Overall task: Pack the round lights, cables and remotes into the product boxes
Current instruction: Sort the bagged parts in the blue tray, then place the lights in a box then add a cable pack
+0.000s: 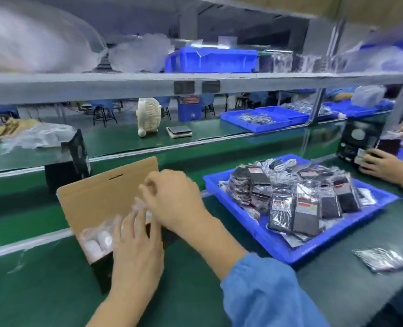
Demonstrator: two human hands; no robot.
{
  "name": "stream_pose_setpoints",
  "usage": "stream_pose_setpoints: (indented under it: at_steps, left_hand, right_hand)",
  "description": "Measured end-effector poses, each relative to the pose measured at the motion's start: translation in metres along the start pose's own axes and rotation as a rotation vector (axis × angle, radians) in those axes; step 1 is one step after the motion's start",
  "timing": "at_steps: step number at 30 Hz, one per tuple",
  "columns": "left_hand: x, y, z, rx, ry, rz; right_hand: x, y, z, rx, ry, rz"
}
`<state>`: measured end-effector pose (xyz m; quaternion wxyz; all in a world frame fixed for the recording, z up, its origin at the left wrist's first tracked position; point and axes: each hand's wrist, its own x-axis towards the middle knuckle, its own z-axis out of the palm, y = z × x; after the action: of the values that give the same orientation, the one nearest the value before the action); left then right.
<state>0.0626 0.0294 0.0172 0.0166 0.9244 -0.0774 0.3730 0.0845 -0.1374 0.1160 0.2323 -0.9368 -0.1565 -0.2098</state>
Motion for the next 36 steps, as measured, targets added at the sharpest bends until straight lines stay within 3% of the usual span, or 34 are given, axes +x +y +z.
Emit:
stream_pose_setpoints:
  at_steps: [1,3,5,7,9,11,13,15,17,18,20,21,26,28,30,31,33,34,36]
  left_hand:
    - [0.0,0.015,0.0,-0.04,-0.113,0.009]
    - [-0.004,0.051,-0.004,-0.125,-0.16,0.087]
    - [0.001,0.058,-0.003,-0.21,-0.068,0.019]
    - [0.01,0.057,-0.006,-0.254,-0.025,-0.014]
    - [0.003,0.074,-0.015,-0.313,-0.15,0.042]
    - [0.005,0.078,-0.018,-0.367,-0.161,0.156]
    - [0.013,0.067,-0.022,-0.312,-0.195,0.144]
    - [0.021,0.056,-0.033,-0.125,-0.369,0.098]
    - [0.025,0.052,-0.032,0.018,-0.522,0.114]
    - [0.024,0.052,-0.028,0.009,-0.592,0.121]
    - [0.019,0.057,-0.022,0.019,-0.628,0.158]
    - [0.02,0.059,-0.023,0.037,-0.609,0.193]
    - [0.014,0.051,-0.02,-0.109,-0.339,0.271]
    - [0.012,0.048,-0.017,-0.178,-0.195,0.264]
    - [0.013,0.048,-0.016,-0.264,-0.097,0.198]
    - [0.016,0.047,-0.016,-0.241,-0.078,0.189]
    - [0.023,0.047,-0.017,-0.159,-0.152,0.191]
    - [0.025,0.048,-0.017,-0.132,-0.2,0.206]
    - [0.024,0.048,-0.015,-0.094,-0.273,0.232]
  right_hand:
    - [0.004,0.026,-0.015,-0.122,0.078,0.078]
    - [0.016,0.094,-0.035,-0.302,0.089,0.313]
    - [0.012,0.154,-0.053,-0.455,0.035,0.499]
    - [0.005,0.183,-0.049,-0.522,-0.035,0.539]
    - [-0.001,0.198,-0.046,-0.539,-0.095,0.538]
    - [-0.002,0.202,-0.055,-0.564,-0.101,0.575]
    - [-0.001,0.194,-0.07,-0.596,-0.099,0.573]
    - [-0.004,0.175,-0.087,-0.535,0.054,0.436]
    - [-0.015,0.134,-0.098,-0.312,0.333,0.074]
    - [-0.021,0.104,-0.099,-0.177,0.381,-0.135]
    - [-0.028,0.057,-0.081,0.066,0.244,-0.423]
    - [-0.027,0.042,-0.064,0.088,0.147,-0.475]
    - [0.007,0.023,0.02,-0.362,-0.399,-0.209]
    - [0.01,0.028,0.022,-0.458,-0.441,-0.351]
    - [0.006,0.044,0.006,-0.412,-0.361,-0.551]
    - [0.002,0.06,-0.007,-0.317,-0.236,-0.51]
    - [-0.006,0.108,-0.042,-0.255,0.071,-0.241]
    - [-0.012,0.134,-0.057,-0.396,0.044,-0.058]
    - [-0.028,0.18,-0.068,-0.614,-0.274,0.263]
